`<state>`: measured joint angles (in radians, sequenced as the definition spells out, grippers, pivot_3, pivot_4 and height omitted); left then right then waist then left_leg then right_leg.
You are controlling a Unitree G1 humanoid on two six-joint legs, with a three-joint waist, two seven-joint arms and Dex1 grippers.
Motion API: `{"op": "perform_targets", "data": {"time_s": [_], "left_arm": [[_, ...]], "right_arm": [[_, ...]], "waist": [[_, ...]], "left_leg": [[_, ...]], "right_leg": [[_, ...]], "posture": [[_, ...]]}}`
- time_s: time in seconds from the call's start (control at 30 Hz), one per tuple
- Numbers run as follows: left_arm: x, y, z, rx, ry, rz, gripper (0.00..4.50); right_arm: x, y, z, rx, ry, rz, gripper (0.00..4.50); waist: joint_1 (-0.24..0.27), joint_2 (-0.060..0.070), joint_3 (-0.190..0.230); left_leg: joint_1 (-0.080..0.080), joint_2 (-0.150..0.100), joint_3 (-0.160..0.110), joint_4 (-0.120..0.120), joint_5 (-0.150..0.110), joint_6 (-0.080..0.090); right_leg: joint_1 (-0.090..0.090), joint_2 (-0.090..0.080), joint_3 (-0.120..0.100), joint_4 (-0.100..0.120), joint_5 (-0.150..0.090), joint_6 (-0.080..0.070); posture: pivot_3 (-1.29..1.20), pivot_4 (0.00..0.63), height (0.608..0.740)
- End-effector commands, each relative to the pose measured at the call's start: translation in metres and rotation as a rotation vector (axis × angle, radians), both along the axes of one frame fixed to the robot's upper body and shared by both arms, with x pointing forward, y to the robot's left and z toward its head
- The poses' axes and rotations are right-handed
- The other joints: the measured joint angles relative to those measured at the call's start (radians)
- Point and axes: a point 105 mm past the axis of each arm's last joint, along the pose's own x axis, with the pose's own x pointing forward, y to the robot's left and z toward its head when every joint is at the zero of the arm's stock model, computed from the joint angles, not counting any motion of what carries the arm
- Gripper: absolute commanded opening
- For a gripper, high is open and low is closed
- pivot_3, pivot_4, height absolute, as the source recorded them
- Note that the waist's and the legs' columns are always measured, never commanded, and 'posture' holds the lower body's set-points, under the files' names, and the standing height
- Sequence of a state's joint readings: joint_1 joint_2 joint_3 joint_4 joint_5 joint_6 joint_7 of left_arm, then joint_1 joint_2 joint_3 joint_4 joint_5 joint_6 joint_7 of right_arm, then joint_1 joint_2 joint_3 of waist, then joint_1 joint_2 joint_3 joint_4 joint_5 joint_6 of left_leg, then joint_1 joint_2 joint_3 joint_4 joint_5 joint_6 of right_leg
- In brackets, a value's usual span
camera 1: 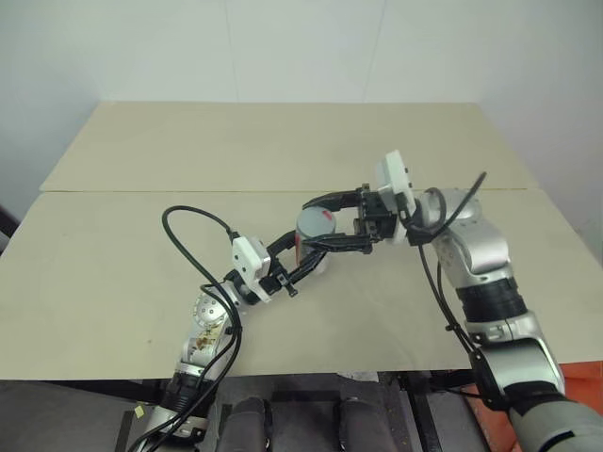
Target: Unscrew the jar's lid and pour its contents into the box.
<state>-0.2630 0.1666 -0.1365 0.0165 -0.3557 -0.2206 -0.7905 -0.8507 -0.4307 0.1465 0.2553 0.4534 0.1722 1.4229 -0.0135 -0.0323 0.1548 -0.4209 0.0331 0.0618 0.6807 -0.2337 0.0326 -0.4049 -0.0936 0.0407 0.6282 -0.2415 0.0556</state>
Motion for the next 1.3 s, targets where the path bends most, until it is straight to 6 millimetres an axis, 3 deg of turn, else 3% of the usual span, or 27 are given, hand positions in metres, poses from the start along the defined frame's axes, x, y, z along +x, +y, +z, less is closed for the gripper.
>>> {"op": "perform_targets", "data": {"time_s": [0.03, 0.4, 0.57, 0.6, 0.9, 1.07, 1.3], "left_arm": [[-0.007, -0.003, 0.020, -0.033, -0.082, -0.026, 1.93], [-0.010, -0.004, 0.020, -0.037, -0.077, -0.033, 1.93], [-0.008, -0.003, 0.018, -0.036, -0.074, -0.025, 1.93], [-0.008, -0.004, 0.018, -0.034, -0.075, -0.027, 1.93], [-0.007, -0.005, 0.017, -0.032, -0.069, -0.036, 1.93], [-0.006, -0.006, 0.016, -0.032, -0.068, -0.033, 1.93], [-0.004, -0.007, 0.015, -0.033, -0.070, -0.019, 1.93]], "right_arm": [[-0.003, 0.005, -0.001, -0.041, -0.037, 0.123, 2.83], [0.005, 0.002, 0.002, -0.058, -0.004, 0.174, 2.83], [0.005, -0.006, 0.007, -0.010, -0.019, 0.134, 4.38], [0.003, -0.009, 0.008, 0.008, -0.034, 0.123, 4.45], [-0.005, -0.030, 0.011, 0.094, -0.129, -0.065, 4.45], [0.000, -0.041, 0.013, 0.105, -0.193, -0.271, 4.45], [-0.018, -0.056, 0.013, 0.039, -0.279, -0.387, 4.45]], "waist": [[0.000, 0.000, 0.000], [0.001, 0.000, 0.000], [0.002, 0.000, 0.000], [0.004, 0.000, 0.000], [0.005, 0.000, 0.000], [0.005, 0.000, 0.000], [0.012, 0.000, 0.000]], "left_leg": [[0.000, 0.000, 0.000, 0.000, 0.000, 0.000], [0.000, 0.000, 0.000, 0.000, 0.000, 0.000], [0.000, 0.000, 0.000, 0.000, 0.000, 0.000], [0.000, 0.000, 0.000, 0.000, 0.000, 0.000], [0.000, 0.000, 0.000, 0.000, 0.000, 0.000], [0.000, 0.000, 0.000, 0.000, 0.000, 0.000], [-0.001, -0.001, 0.000, 0.000, 0.000, 0.000]], "right_leg": [[0.000, 0.000, 0.000, 0.000, 0.000, 0.000], [0.000, -0.001, 0.000, 0.000, 0.000, 0.000], [-0.001, -0.001, 0.000, 0.001, 0.000, -0.001], [-0.001, -0.001, 0.000, 0.000, 0.000, -0.001], [-0.001, -0.002, 0.000, 0.000, 0.000, -0.001], [-0.001, -0.002, 0.000, 0.000, 0.000, -0.001], [0.000, -0.002, 0.000, 0.000, 0.000, 0.000]], "posture": [[0.00, 0.150, 0.740], [0.00, 0.150, 0.740], [0.00, 0.150, 0.740], [0.00, 0.150, 0.740], [0.00, 0.150, 0.740], [0.00, 0.150, 0.740], [0.00, 0.150, 0.740]]}}
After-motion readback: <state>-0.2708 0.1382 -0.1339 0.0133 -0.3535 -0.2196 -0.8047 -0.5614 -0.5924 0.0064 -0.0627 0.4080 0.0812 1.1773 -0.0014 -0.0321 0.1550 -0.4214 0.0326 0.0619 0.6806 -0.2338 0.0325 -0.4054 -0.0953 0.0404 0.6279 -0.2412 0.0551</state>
